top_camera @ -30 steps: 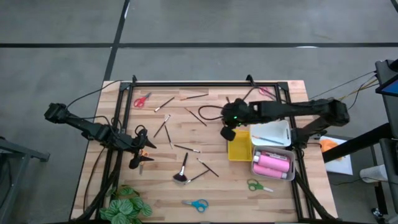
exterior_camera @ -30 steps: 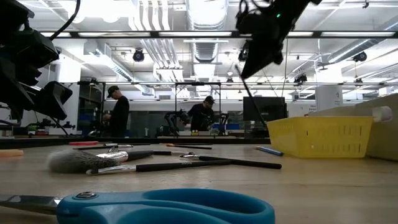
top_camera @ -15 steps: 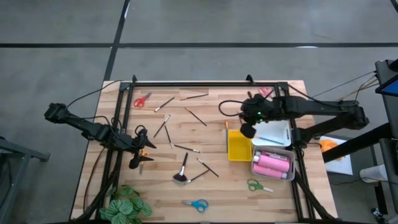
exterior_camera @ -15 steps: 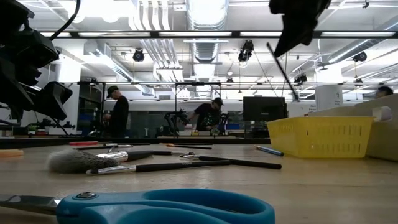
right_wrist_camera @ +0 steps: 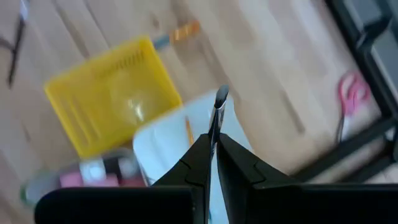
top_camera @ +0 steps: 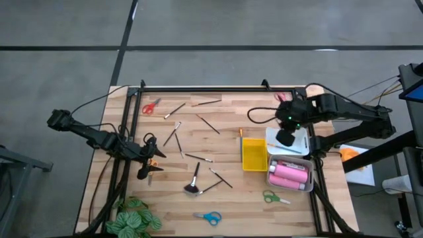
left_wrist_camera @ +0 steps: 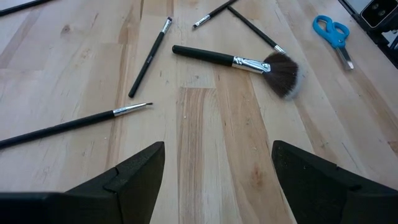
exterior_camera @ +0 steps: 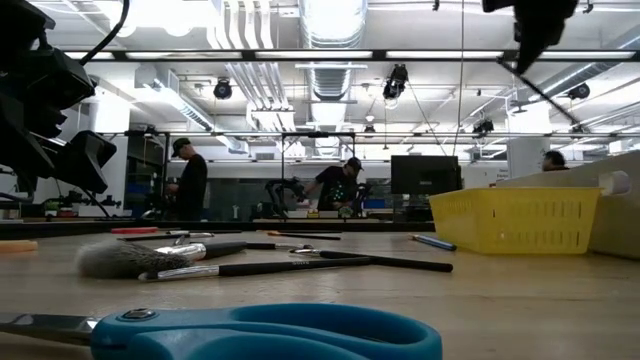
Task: Pick & Place Paint Supplies
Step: Put the black paint brush into the white bin
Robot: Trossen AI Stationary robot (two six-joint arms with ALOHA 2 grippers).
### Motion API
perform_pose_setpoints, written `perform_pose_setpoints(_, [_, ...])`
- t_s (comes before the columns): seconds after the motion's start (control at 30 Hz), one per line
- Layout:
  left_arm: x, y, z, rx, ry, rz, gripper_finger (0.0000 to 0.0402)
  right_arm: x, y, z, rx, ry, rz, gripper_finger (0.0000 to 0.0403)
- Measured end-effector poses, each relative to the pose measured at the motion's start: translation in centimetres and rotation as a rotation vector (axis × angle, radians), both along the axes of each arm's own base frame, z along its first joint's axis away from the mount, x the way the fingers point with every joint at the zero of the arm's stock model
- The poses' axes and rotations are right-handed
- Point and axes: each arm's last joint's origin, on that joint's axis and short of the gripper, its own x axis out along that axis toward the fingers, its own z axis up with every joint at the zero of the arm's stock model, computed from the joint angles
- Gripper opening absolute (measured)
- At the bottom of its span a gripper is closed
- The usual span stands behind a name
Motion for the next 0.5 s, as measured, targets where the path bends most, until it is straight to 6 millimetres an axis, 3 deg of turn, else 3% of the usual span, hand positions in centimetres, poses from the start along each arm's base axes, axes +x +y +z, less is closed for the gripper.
perform_pose_setpoints(0.5, [0.0, 0.0, 0.0, 0.0, 0.0, 0.0, 0.03, -1.0, 0.1, -2.1, 0.012, 0.213, 0.084, 0.002])
